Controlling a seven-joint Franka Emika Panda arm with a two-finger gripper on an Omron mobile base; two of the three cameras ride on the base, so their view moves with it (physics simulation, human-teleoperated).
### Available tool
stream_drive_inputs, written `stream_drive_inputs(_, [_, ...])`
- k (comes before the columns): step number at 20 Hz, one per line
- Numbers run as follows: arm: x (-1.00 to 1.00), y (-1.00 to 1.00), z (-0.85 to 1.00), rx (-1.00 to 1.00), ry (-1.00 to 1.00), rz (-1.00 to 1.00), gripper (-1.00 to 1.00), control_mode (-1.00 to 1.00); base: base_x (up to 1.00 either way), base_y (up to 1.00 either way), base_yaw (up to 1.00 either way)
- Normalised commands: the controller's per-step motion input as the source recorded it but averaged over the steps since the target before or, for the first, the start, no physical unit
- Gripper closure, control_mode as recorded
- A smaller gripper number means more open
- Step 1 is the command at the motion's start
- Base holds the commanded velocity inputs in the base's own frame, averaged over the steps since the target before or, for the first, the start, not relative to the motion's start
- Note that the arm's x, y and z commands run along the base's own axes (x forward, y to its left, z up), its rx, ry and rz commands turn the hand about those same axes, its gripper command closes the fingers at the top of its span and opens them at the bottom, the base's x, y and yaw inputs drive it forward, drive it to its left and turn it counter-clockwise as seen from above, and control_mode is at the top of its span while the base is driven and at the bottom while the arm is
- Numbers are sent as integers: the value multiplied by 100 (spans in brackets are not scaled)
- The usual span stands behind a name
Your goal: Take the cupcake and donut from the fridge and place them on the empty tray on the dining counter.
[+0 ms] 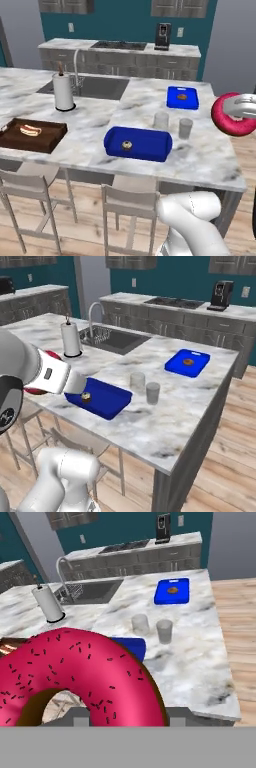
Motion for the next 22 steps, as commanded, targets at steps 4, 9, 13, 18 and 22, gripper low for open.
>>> stream_drive_inputs(4, [0, 0, 0, 0, 0, 0, 100, 100, 100, 0, -34])
stream_drive_inputs(9, [0, 0, 0, 0, 0, 0, 100, 100, 99, 0, -2])
stream_drive_inputs(13, [0, 0, 0, 0, 0, 0, 100, 100, 90, -1, 22])
stream_drive_inputs(18, [20, 0, -10, 1, 8, 10, 100, -100, 75, -11, 38])
stream_drive_inputs(22, [100, 0, -57, 6, 54, 20, 100, -100, 0, 0, 0])
